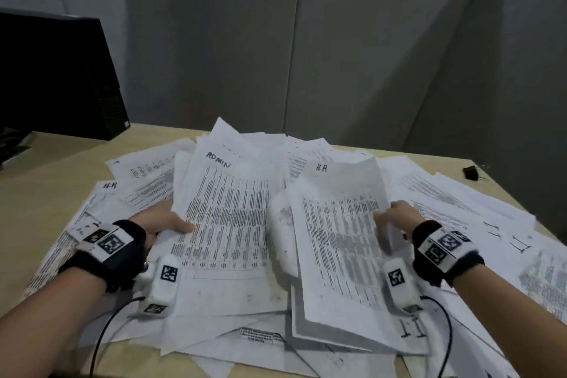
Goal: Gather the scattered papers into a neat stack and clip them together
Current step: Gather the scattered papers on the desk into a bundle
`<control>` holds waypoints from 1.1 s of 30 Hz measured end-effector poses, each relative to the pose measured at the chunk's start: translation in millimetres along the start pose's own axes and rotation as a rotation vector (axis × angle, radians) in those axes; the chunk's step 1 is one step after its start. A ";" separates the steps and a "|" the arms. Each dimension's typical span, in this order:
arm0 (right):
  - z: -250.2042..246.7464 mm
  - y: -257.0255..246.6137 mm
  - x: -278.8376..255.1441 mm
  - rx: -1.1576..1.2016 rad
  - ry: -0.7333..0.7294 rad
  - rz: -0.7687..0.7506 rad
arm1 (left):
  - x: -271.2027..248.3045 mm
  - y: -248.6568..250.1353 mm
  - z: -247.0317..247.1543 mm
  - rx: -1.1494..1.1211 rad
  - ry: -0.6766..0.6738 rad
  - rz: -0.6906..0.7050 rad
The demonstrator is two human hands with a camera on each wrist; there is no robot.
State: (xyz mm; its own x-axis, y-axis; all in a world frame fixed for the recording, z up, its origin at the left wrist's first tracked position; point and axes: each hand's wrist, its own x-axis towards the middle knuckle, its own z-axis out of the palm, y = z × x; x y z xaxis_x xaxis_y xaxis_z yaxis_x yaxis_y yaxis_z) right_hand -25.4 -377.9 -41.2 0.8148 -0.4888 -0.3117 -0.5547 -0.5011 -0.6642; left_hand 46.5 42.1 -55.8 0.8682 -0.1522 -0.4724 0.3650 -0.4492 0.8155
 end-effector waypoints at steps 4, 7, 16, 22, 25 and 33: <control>-24.5 1.4 4.0 -0.261 -0.002 0.063 | 0.2 -2.8 -17.5 0.088 0.218 0.010; -26.3 1.3 5.2 -0.309 -0.015 0.060 | 0.8 -7.2 -31.2 0.077 0.288 -0.040; 10.8 -1.8 12.6 -0.131 -0.110 -0.046 | 0.0 -6.2 -9.9 0.047 0.218 -0.075; -27.2 -22.9 20.8 -0.285 0.068 -0.057 | 0.6 -10.9 -28.5 0.063 0.346 -0.071; -50.7 -41.5 25.2 -0.419 0.076 -0.104 | -6.2 -7.1 -34.9 0.111 0.377 -0.052; -29.6 -73.4 67.2 -0.275 -0.065 -0.211 | -15.5 14.9 -45.9 0.051 0.249 -0.020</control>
State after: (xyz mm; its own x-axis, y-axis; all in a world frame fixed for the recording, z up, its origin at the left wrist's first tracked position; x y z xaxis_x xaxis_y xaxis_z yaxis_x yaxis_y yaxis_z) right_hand 65.0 -395.1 6.7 0.9204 -0.3123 -0.2354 -0.3906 -0.7639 -0.5137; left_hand 53.9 78.1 -21.0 0.9192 0.0763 -0.3863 0.3712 -0.4949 0.7856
